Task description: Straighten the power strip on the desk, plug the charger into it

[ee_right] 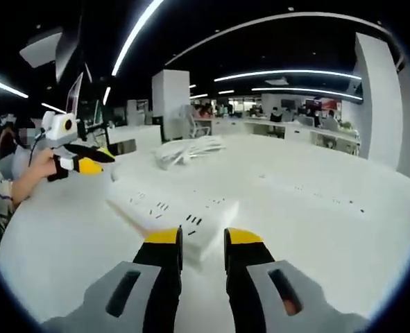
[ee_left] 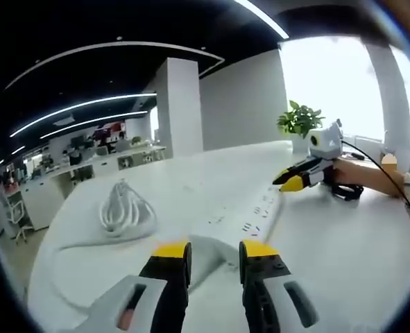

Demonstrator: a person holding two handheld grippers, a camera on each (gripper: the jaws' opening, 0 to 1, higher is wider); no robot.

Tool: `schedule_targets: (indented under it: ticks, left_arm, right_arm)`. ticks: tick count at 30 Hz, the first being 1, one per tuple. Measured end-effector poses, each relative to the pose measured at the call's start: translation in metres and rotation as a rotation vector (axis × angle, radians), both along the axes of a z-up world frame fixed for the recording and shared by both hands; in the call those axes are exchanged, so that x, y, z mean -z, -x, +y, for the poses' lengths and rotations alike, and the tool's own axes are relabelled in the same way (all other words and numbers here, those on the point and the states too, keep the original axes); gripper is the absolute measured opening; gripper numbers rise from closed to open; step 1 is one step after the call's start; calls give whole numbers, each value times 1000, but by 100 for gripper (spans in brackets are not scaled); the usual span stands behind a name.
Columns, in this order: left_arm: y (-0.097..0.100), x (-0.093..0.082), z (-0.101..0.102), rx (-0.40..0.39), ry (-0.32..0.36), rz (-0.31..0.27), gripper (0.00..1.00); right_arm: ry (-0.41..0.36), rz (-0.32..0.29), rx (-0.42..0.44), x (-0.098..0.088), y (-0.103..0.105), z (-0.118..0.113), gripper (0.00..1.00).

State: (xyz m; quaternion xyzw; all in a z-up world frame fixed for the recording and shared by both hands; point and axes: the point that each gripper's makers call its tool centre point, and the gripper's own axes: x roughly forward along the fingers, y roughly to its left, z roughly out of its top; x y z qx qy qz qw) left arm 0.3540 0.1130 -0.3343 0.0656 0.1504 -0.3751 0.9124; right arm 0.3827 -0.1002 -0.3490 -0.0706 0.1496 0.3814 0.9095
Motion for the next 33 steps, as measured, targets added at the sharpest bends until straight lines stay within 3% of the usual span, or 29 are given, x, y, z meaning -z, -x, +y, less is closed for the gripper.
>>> schedule_targets:
  ticks: [20, 33]
  left_arm:
    - [12, 18, -28, 92, 55, 56, 27]
    - [9, 26, -35, 108, 16, 53, 28]
  right_arm:
    - [-5, -1, -24, 3, 5, 1, 24]
    - [-31, 26, -35, 4, 7, 5, 24]
